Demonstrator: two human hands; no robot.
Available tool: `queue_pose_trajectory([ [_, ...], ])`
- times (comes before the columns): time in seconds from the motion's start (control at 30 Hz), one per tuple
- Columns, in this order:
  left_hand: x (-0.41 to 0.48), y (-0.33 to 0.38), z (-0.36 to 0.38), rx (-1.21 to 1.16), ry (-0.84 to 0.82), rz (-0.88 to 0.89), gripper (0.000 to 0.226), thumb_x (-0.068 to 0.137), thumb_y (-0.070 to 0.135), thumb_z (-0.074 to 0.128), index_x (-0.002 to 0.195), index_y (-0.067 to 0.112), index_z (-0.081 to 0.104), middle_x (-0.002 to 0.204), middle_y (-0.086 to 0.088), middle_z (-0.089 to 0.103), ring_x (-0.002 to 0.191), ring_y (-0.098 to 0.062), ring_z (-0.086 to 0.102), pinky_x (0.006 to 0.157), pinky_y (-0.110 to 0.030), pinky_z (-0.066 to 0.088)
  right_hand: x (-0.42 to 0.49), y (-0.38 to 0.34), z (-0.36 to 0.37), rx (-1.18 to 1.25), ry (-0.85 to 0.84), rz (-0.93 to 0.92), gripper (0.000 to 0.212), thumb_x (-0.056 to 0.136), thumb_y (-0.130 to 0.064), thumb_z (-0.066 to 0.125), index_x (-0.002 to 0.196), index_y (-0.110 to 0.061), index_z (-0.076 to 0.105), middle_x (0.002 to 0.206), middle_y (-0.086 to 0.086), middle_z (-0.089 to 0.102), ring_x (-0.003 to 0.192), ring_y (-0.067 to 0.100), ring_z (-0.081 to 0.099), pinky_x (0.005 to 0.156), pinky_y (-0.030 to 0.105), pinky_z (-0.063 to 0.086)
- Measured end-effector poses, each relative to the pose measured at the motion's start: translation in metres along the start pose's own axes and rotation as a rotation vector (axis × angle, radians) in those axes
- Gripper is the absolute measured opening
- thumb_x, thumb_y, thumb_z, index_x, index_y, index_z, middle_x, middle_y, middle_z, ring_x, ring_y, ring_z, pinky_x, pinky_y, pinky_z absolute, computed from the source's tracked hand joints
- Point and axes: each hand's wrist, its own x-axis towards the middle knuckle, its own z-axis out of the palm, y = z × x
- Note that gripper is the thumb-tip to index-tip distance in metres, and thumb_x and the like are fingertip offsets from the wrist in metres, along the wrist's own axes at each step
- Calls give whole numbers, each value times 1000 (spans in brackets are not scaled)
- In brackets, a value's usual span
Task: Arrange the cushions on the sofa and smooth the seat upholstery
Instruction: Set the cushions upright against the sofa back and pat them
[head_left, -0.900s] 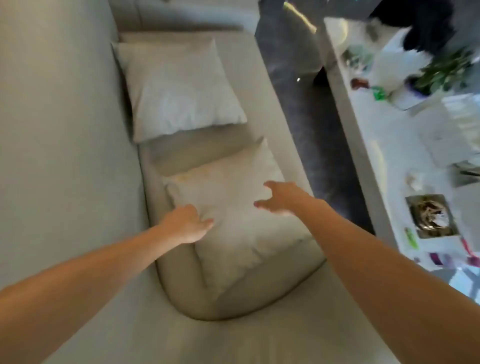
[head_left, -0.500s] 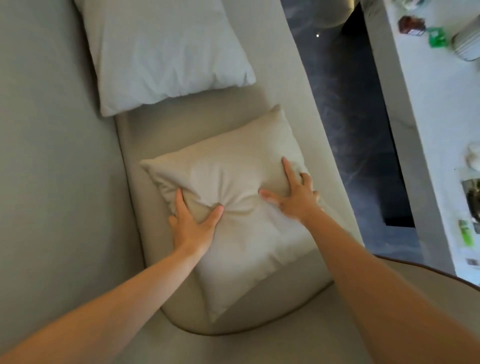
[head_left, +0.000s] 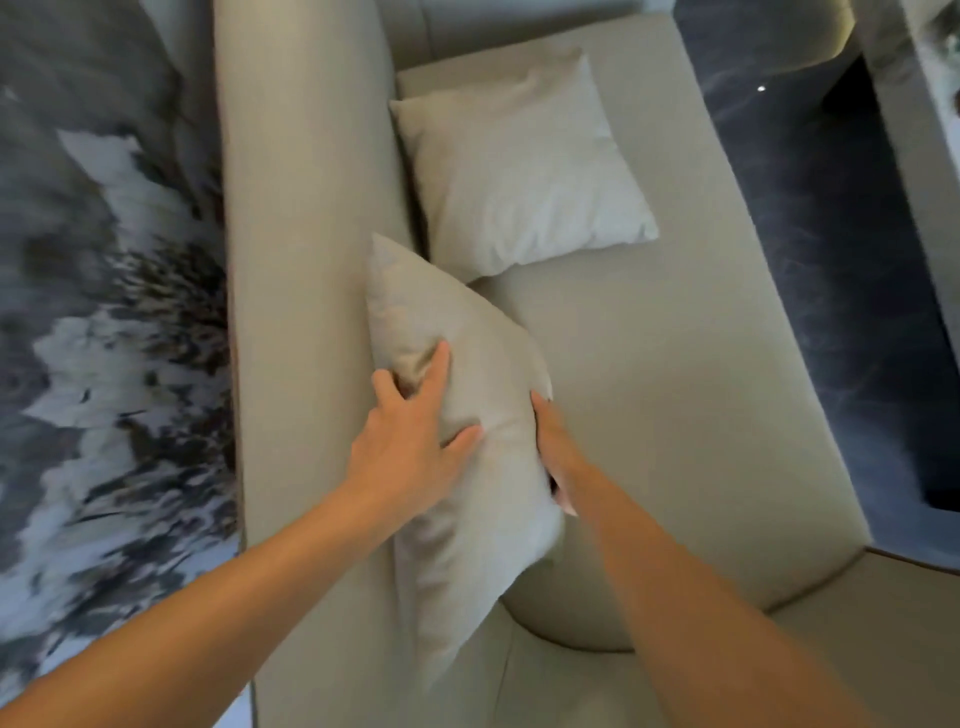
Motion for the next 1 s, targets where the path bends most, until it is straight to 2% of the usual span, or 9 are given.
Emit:
queue_pose_trajectory([
  [0.13, 7, 10, -13, 225, -97, 1, 87, 83, 60, 56, 149, 39, 2, 131, -13, 20, 96, -39, 54, 80, -41, 44, -13, -13, 3, -63, 22, 94, 69, 94, -68, 33, 151, -31, 36, 155, 1, 44, 139, 25, 43, 118, 49, 30],
  [0.23, 43, 33, -36, 487, -7, 62, 63, 80, 62, 59, 130, 31, 39, 132, -14, 22, 107, -37, 47, 80, -39, 43, -15, -39, -19, -166, 7, 127, 58, 94, -67, 36, 141, -35, 49, 143, -3, 55, 120, 24, 56, 96, 47, 49],
  [0.37, 144, 79, -62, 289, 42, 105, 46, 86, 54, 54, 121, 25, 56, 125, -12, 51, 114, -35, 53, 90, -41, 44, 31, -123, -50, -275, 162, -110, 49, 99, -44, 49, 147, -35, 40, 149, 2, 49, 107, 25, 55, 83, 39, 48],
  [0.47, 224, 86, -53, 86, 46, 25, 45, 88, 44, 51, 127, 22, 51, 131, -11, 51, 118, -34, 51, 91, -41, 44, 77, -195, -66, -384, 269, -321, 55, 96, -38, 57, 148, -26, 41, 136, 10, 56, 101, 21, 49, 104, 43, 46],
  [0.57, 287, 66, -29, -52, 26, -175, 59, 87, 47, 55, 139, 25, 39, 141, -16, 38, 122, -39, 47, 96, -44, 42, 120, -244, -75, -533, 351, -438, 63, 94, -44, 58, 151, -30, 36, 145, 8, 51, 123, 27, 51, 111, 44, 40],
  [0.7, 351, 43, 9, -99, 35, -299, 89, 80, 65, 57, 150, 34, 12, 148, -22, 19, 125, -49, 36, 101, -50, 36, 184, -274, -84, -722, 459, -486, 85, 84, -64, 60, 154, -44, 17, 165, 15, 15, 149, 38, 20, 122, 54, 18],
  [0.8, 382, 19, 41, -207, 41, -326, 106, 73, 71, 61, 148, 45, -9, 149, -23, 16, 128, -51, 32, 103, -53, 33, 230, -266, -86, -709, 497, -423, 93, 74, -79, 58, 150, -56, 8, 166, 6, -16, 152, 42, -7, 119, 59, 4],
  [0.93, 405, -4, 70, -396, -29, -239, 115, 69, 67, 69, 144, 50, -17, 151, -23, 24, 130, -45, 37, 106, -49, 35, 274, -232, -86, -669, 557, -444, 88, 69, -87, 51, 139, -71, 1, 166, -8, -15, 148, 47, -7, 116, 65, 10],
  [1.0, 407, 2, 77, -420, 50, -242, 113, 69, 64, 72, 145, 53, -11, 145, -22, 26, 124, -47, 40, 104, -52, 35, 283, -228, -92, -659, 580, -458, 85, 67, -90, 49, 135, -75, -1, 165, -11, -12, 148, 45, -2, 117, 67, 10],
])
